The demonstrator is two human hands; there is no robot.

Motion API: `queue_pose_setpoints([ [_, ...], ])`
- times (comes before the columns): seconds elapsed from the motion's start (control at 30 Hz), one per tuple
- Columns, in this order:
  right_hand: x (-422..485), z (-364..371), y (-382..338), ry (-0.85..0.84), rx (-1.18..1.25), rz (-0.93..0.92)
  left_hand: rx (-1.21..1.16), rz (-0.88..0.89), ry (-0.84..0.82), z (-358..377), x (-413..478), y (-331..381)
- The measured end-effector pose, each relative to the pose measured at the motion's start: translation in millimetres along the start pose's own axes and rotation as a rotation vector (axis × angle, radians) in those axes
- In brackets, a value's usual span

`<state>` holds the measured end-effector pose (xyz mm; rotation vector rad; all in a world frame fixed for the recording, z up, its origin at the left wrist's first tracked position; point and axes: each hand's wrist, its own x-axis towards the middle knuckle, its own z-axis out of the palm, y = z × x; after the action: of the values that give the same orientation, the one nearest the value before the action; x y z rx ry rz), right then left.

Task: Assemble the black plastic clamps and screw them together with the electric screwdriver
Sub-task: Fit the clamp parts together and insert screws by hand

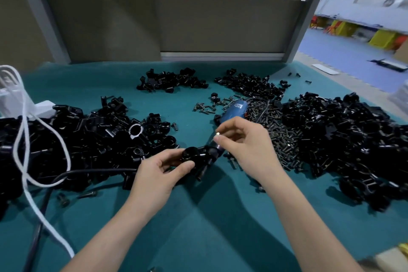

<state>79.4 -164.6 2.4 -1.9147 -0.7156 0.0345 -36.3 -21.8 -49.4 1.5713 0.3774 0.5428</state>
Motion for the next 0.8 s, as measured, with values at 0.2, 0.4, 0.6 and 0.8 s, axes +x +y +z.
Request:
queue_pose_setpoints([
  [0.2,12.2,-50.5,40.3,0.142,-0.401,0.092,-0.019,-0.015,0.039,1.7,0.3,-3.4],
  [0.4,25.0,-124.3,51.7,0.100,-0.630,0.252,-0.018,-0.029,0.066,5.3,2.3,-4.7],
  [0.6,6.2,-112.2,62.6,-0.244,-0.654,0.250,-0.016,-0.028,0.082,7.6,2.7,-1.7],
  [0.8,-1.9,-103.3,73.7,-0.200,-0.619,0.222,0.012,-0.015,0.076,7.4,0.1,-0.6],
])
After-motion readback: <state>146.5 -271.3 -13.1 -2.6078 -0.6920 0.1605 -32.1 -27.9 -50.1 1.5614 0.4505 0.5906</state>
